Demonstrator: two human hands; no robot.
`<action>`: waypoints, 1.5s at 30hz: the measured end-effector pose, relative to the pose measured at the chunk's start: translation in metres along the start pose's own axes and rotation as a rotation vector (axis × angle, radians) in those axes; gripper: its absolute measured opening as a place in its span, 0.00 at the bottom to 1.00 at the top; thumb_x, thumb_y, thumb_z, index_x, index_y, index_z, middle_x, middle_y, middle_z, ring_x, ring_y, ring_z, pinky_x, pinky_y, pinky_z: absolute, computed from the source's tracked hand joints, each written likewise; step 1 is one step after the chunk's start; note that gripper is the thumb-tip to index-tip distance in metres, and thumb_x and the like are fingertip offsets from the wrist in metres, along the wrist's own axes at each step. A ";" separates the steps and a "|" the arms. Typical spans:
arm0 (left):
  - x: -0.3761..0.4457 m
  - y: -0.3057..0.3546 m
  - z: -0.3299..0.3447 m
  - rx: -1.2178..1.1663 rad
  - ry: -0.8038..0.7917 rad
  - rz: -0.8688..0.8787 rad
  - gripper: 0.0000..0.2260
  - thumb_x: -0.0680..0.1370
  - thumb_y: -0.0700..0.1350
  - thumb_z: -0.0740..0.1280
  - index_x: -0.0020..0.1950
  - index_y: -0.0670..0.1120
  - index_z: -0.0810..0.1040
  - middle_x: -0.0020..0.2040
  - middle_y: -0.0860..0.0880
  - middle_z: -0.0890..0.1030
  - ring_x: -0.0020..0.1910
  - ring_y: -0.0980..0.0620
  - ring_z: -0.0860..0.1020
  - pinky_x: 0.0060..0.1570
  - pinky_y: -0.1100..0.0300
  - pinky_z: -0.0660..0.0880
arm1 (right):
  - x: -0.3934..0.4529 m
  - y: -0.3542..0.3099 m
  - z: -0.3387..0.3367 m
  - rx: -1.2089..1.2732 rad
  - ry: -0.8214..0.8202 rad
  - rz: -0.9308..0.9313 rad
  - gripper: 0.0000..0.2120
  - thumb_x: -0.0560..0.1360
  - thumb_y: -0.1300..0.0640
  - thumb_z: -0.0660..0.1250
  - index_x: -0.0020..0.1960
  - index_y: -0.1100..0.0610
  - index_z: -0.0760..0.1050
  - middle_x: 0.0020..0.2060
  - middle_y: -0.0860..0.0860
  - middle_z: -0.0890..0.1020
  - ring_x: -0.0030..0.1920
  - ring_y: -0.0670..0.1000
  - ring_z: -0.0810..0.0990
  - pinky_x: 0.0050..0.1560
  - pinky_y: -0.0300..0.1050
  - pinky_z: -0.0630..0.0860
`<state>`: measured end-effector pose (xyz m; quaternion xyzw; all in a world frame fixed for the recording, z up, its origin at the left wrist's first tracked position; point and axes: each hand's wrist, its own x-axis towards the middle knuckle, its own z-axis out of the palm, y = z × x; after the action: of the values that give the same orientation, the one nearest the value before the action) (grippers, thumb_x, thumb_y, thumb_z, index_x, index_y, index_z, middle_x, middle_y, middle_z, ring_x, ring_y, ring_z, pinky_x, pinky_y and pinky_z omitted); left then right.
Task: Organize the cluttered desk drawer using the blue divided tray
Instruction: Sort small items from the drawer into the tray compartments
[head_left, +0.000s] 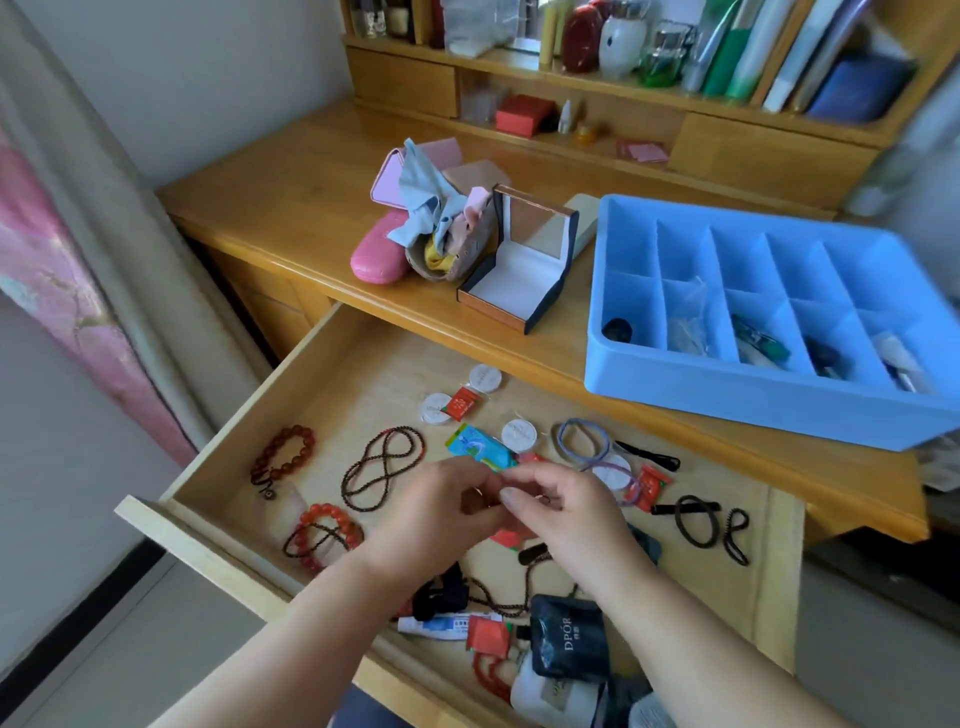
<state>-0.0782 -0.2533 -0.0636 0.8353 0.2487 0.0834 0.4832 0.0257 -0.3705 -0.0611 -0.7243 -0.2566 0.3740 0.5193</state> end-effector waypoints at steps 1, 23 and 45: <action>-0.002 0.006 0.006 -0.101 -0.014 -0.016 0.03 0.71 0.42 0.73 0.40 0.48 0.80 0.32 0.57 0.82 0.30 0.60 0.79 0.32 0.69 0.73 | -0.003 -0.004 -0.005 -0.007 0.028 -0.003 0.09 0.76 0.63 0.67 0.52 0.52 0.82 0.40 0.47 0.85 0.36 0.42 0.83 0.35 0.31 0.76; -0.003 -0.072 0.026 -0.098 0.269 -0.267 0.12 0.76 0.39 0.66 0.46 0.57 0.78 0.42 0.51 0.80 0.34 0.55 0.79 0.36 0.66 0.74 | 0.038 -0.077 -0.112 -0.908 0.448 -0.563 0.14 0.75 0.53 0.68 0.58 0.56 0.79 0.54 0.50 0.82 0.55 0.52 0.79 0.58 0.45 0.71; 0.128 0.108 0.013 -0.861 0.101 -0.330 0.13 0.81 0.46 0.58 0.46 0.41 0.78 0.39 0.44 0.80 0.34 0.50 0.79 0.34 0.59 0.77 | -0.034 -0.059 -0.222 -0.575 0.730 -0.820 0.23 0.74 0.43 0.58 0.26 0.54 0.60 0.22 0.45 0.62 0.29 0.46 0.65 0.41 0.49 0.61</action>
<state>0.0733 -0.2443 0.0085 0.5026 0.3445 0.1417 0.7801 0.1867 -0.5015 0.0441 -0.7589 -0.4104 -0.2120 0.4591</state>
